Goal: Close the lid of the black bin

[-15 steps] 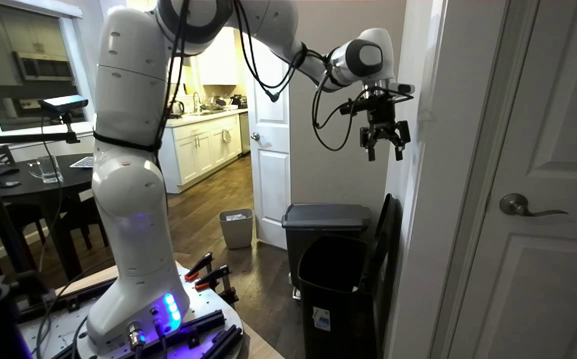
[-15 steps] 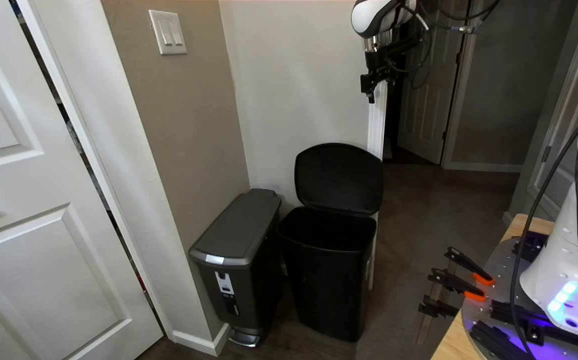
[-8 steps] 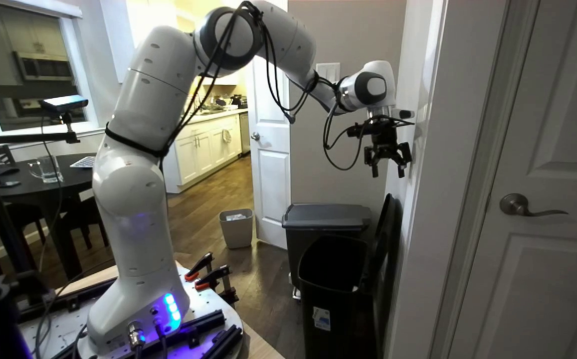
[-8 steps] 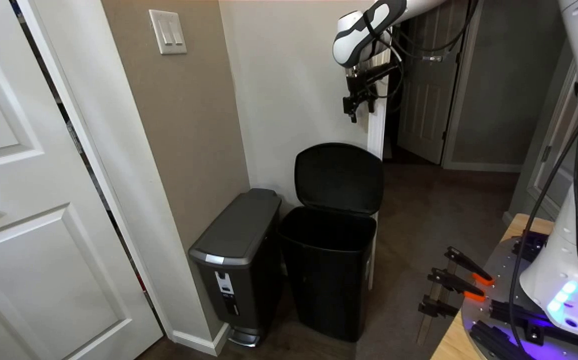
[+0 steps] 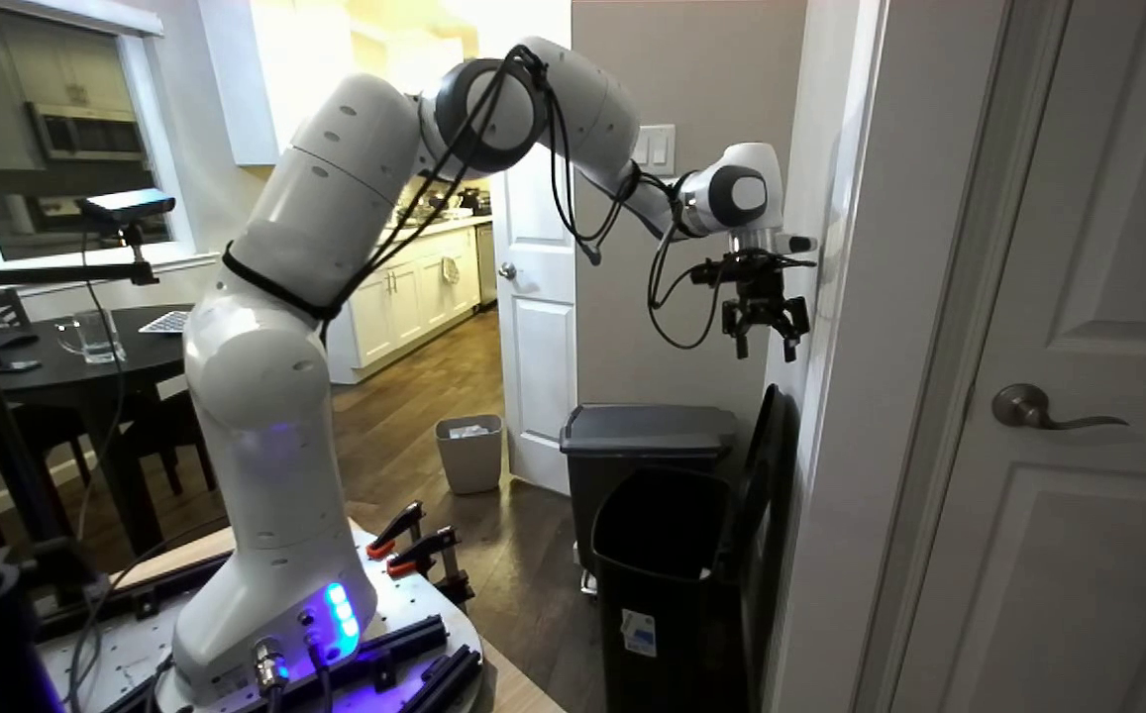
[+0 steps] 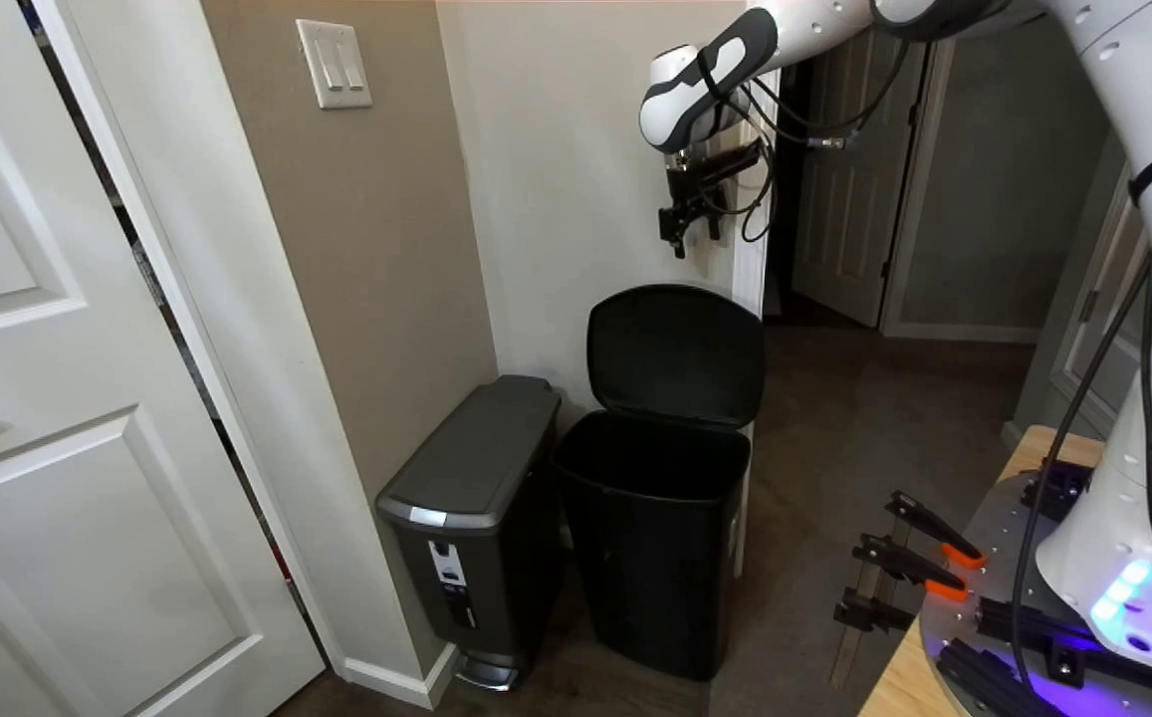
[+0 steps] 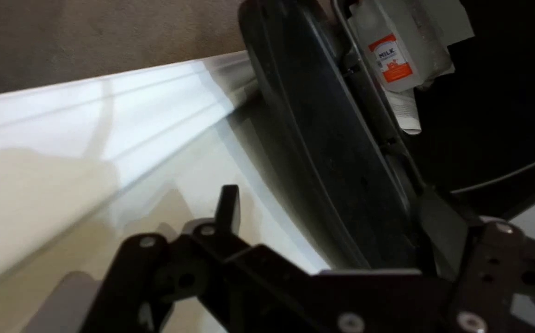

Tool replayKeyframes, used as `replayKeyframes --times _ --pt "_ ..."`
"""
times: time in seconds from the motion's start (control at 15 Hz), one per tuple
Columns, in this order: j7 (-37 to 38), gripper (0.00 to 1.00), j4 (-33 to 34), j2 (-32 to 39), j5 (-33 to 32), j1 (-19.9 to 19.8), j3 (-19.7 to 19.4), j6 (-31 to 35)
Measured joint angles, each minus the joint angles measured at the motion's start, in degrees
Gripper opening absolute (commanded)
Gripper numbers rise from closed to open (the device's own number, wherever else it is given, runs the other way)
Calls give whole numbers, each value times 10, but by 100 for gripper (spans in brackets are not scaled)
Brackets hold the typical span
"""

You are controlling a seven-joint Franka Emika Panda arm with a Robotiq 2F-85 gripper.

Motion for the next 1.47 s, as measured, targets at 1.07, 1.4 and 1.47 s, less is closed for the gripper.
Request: replayKeyframes --times 1.07,1.4,1.47 --pt "124 100 63 93 10 64 -6 78" --pt "72 100 115 147 -10 56 -21 109" --pt "63 100 123 154 -10 55 -22 113"
